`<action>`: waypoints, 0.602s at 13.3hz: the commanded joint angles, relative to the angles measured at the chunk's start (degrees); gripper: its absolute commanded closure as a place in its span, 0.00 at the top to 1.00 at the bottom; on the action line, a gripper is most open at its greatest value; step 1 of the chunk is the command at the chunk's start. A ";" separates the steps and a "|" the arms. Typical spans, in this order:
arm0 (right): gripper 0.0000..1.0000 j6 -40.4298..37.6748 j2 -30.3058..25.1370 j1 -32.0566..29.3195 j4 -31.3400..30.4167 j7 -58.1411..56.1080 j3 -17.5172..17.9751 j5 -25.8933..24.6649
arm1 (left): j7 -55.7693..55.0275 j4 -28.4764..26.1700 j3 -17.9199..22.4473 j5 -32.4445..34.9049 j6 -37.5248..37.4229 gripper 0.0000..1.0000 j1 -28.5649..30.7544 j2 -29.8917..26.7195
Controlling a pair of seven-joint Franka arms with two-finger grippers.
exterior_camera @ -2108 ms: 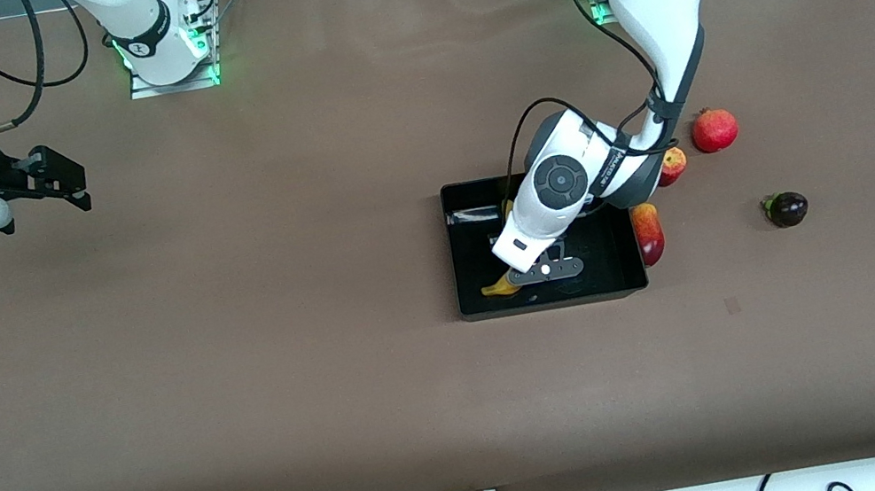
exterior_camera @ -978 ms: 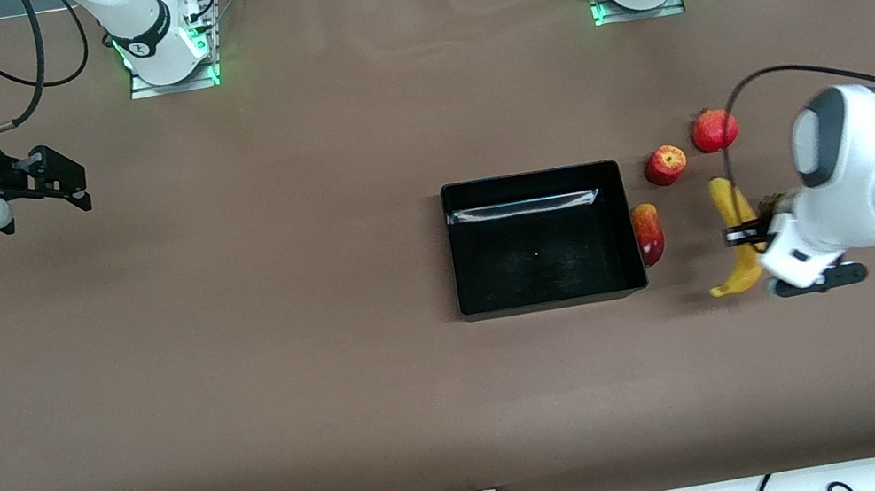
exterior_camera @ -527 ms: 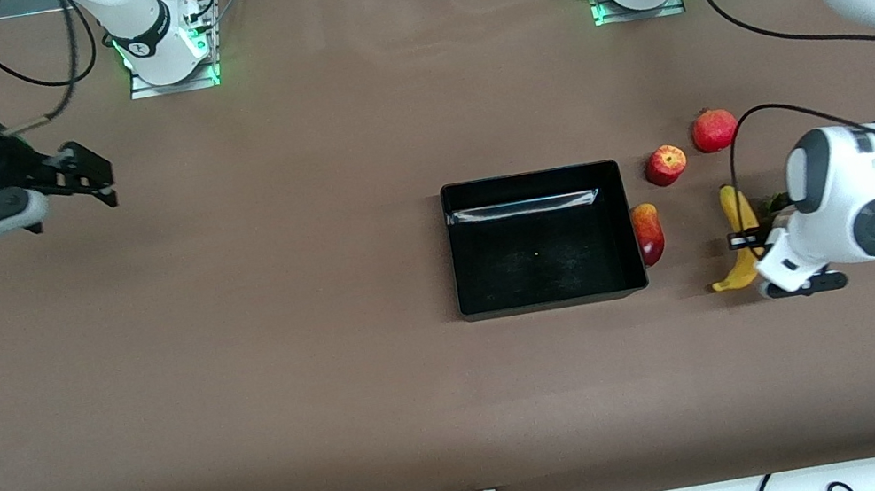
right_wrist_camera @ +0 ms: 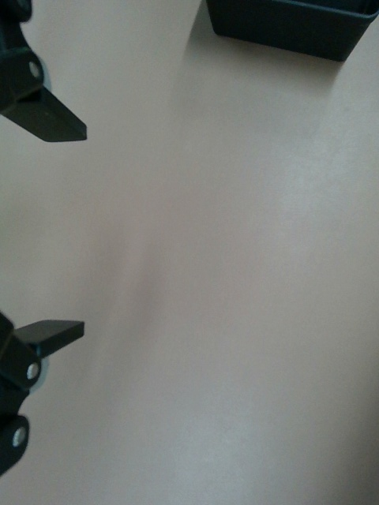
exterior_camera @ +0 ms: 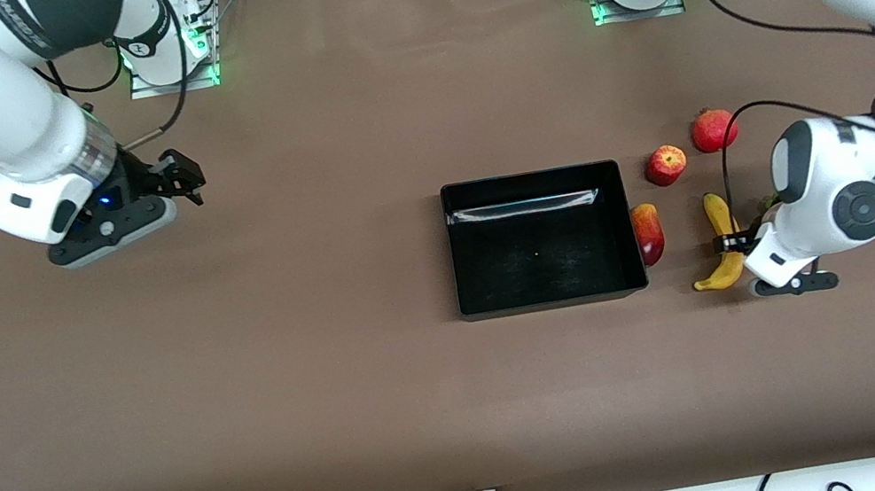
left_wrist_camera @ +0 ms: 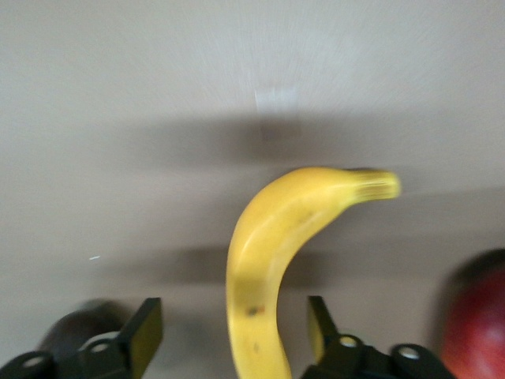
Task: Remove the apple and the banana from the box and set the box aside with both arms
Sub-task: 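Release the banana with the left gripper while the right gripper reaches the tray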
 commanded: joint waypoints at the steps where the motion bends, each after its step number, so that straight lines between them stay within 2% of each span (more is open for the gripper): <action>1: 1.00 -0.75 2.13 0.17 1.02 -0.40 -0.42 7.22 | 0.23 4.56 -2.17 0.27 -9.56 1.00 -0.58 -7.48; 2: 1.00 -0.32 3.71 0.70 0.93 -0.05 -0.33 10.48 | 0.50 7.98 -2.79 0.35 -13.08 1.00 -0.58 -8.37; 6: 1.00 9.24 9.77 10.77 1.02 15.38 -0.51 10.25 | 0.24 21.70 -7.71 0.27 -31.62 1.00 -0.58 -9.34; 8: 1.00 17.14 14.16 15.27 1.02 21.38 -0.51 9.90 | 0.59 22.35 -7.29 -4.70 -34.21 1.00 -0.58 -12.92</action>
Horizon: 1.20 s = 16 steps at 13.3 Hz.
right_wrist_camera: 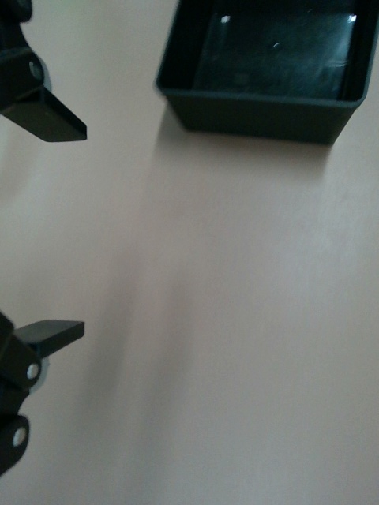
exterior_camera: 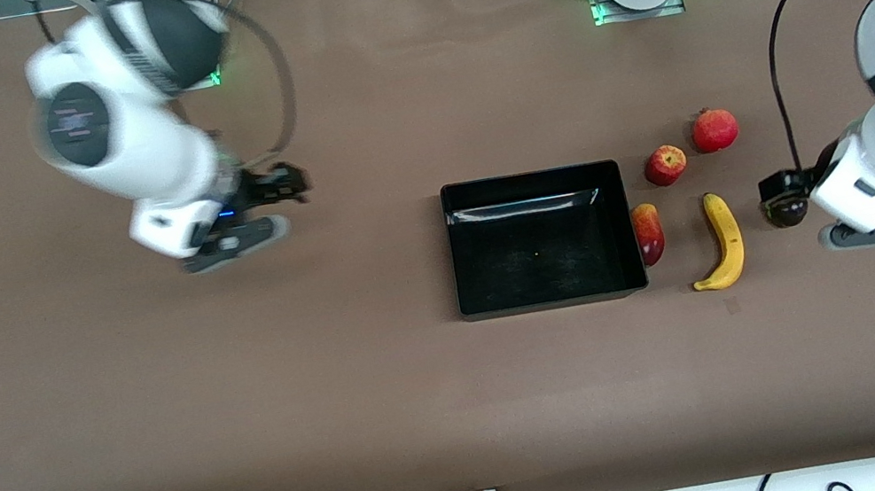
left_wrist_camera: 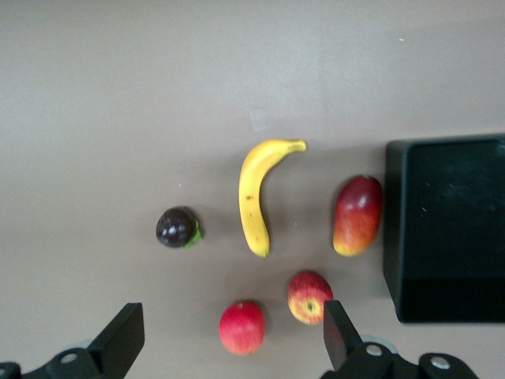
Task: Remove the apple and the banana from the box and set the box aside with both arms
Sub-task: 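Release the banana with the left gripper while the right gripper reaches the tray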
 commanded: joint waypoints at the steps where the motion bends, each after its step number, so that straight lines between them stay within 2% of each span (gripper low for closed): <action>1: 1.00 9.06 6.53 6.92 1.20 8.81 -0.63 -0.98 | 0.52 0.72 2.14 -6.62 -2.89 1.00 -0.15 -4.28; 4: 1.00 19.18 15.75 13.25 5.22 17.79 -0.89 -3.62 | 3.32 -8.23 12.23 -7.87 -1.85 1.00 -6.97 -11.84; 5: 1.00 19.99 18.22 14.49 7.41 20.51 -1.16 -3.80 | 4.46 -12.43 16.01 -9.88 1.29 1.00 -9.44 -14.91; 6: 1.00 20.87 20.25 15.11 9.18 21.93 -1.16 -3.89 | 6.73 -19.09 20.48 -13.90 6.37 1.00 -11.73 -18.68; 7: 1.00 22.27 21.49 15.29 9.63 22.11 -1.25 -4.15 | 7.28 -24.64 22.88 -15.50 11.38 1.00 -13.32 -21.85; 8: 1.00 23.67 22.37 15.38 9.63 22.29 -1.33 -4.68 | 7.20 -28.52 23.16 -15.43 15.26 1.00 -13.94 -24.41; 10: 1.00 25.26 23.86 15.73 9.72 24.22 -1.33 -6.43 | 4.93 -30.05 23.52 -15.00 18.46 1.00 -14.12 -25.66; 12: 1.00 27.11 24.92 15.82 9.72 24.31 -1.34 -7.05 | -2.53 -29.97 23.26 -11.85 14.88 1.00 -14.04 -26.46; 13: 0.98 28.07 25.62 15.82 9.72 24.31 -1.42 -7.05 | -0.38 -28.57 23.17 -11.74 12.25 1.00 -13.86 -25.76; 14: 0.88 28.95 26.24 15.91 9.72 24.31 -1.42 -7.14 | 3.55 -27.08 23.17 -11.74 11.35 1.00 -13.69 -25.14; 16: 0.46 29.05 26.68 15.82 9.72 23.88 -1.34 -9.06 | 6.06 -26.36 23.08 -12.00 11.34 1.00 -13.51 -24.61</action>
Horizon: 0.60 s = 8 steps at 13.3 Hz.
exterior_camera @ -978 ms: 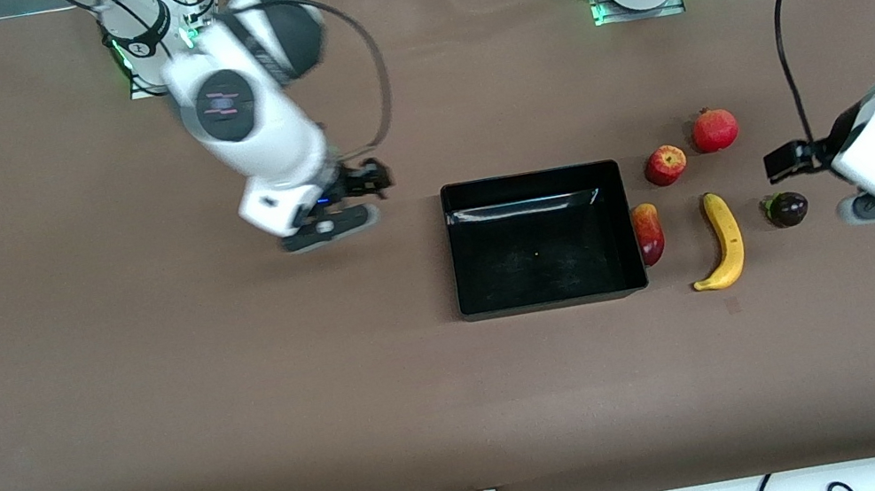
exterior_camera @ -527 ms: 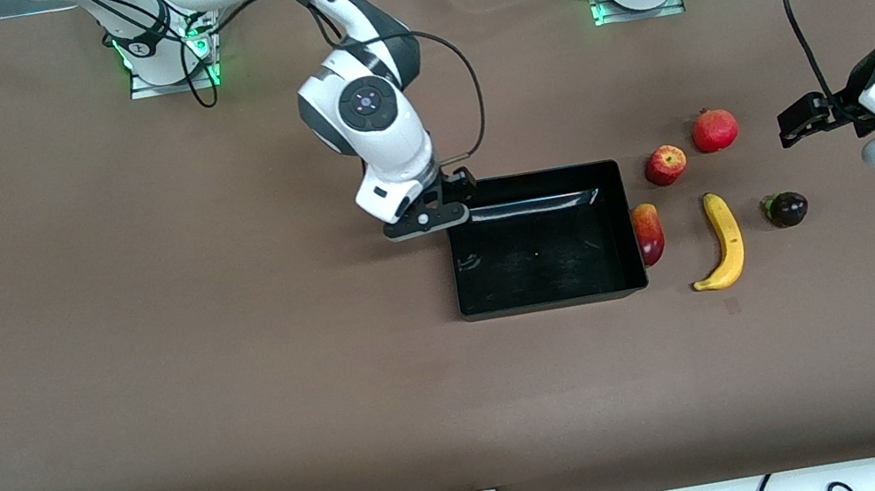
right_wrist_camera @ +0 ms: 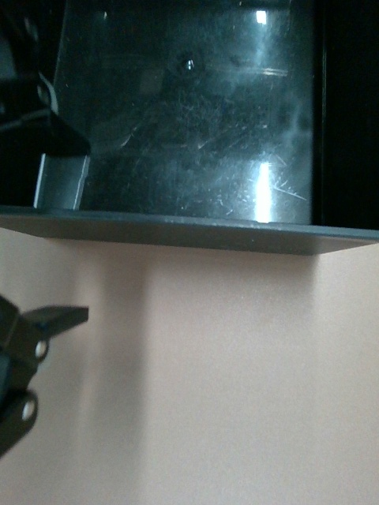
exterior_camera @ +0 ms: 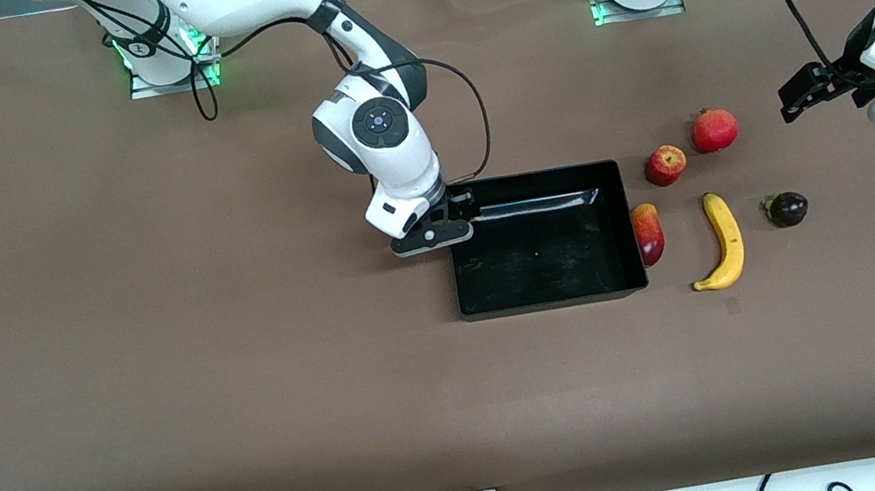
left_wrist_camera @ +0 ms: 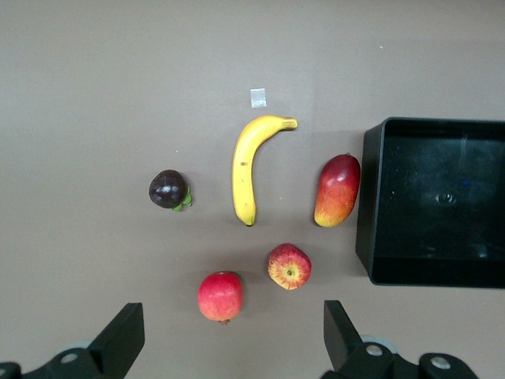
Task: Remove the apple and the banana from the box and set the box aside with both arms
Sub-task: 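Release the banana with the left gripper while the right gripper reaches the tray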
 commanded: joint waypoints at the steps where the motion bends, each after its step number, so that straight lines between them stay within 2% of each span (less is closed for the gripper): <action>1: 0.21 0.49 1.24 0.59 1.50 0.60 -0.51 -2.20 | 1.54 1.61 0.29 1.27 -1.40 1.00 -0.68 0.41; 2: 0.00 0.41 1.32 0.24 1.50 0.42 -0.51 -2.03 | 1.79 1.70 0.21 1.45 -1.57 1.00 -0.68 0.41; 6: 0.00 -0.64 0.36 -1.16 1.59 0.24 -0.51 -1.59 | 1.53 1.79 0.12 1.62 -2.98 1.00 -0.68 0.32; 8: 0.00 -3.35 -2.26 -2.92 1.59 -0.02 -0.51 -1.41 | 1.97 2.58 0.12 1.54 -2.98 1.00 -0.68 0.41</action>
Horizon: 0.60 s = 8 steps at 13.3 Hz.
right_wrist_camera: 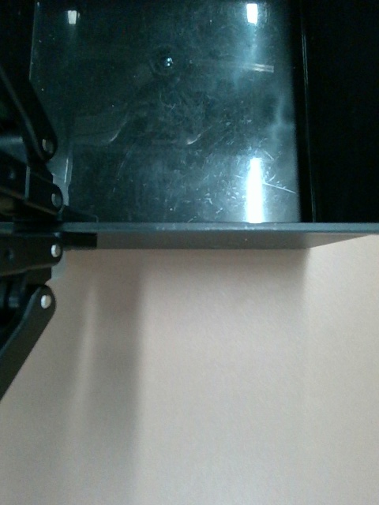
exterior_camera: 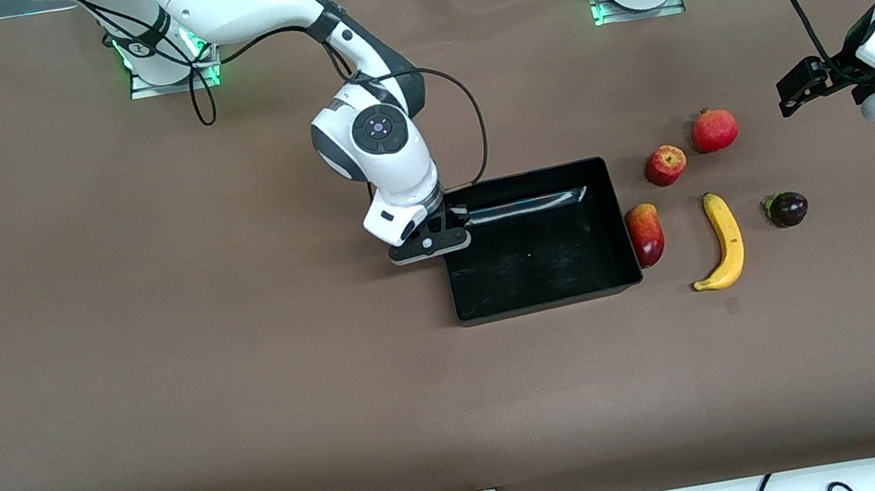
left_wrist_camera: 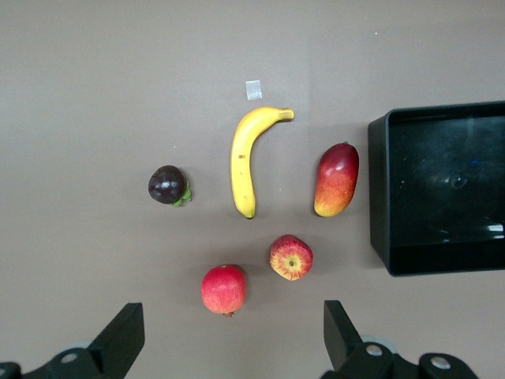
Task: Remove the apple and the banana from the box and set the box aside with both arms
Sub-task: 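Grip the tray rim with the right gripper and drag it away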
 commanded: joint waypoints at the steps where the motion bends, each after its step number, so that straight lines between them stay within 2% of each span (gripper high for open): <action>1: 0.00 -6.90 -4.96 -3.00 0.47 -1.17 0.18 -0.22 | 1.13 2.04 0.11 1.48 -1.41 1.00 -0.54 0.39; 5: 0.00 -19.21 -13.67 -14.14 -1.28 -22.49 0.18 1.36 | 0.87 2.22 -0.07 1.57 -1.41 1.00 -1.07 0.39; 8: 0.00 -21.78 -18.33 -24.94 -5.93 -36.56 0.18 1.54 | 0.61 2.22 -0.15 1.57 -1.41 1.00 -1.15 0.39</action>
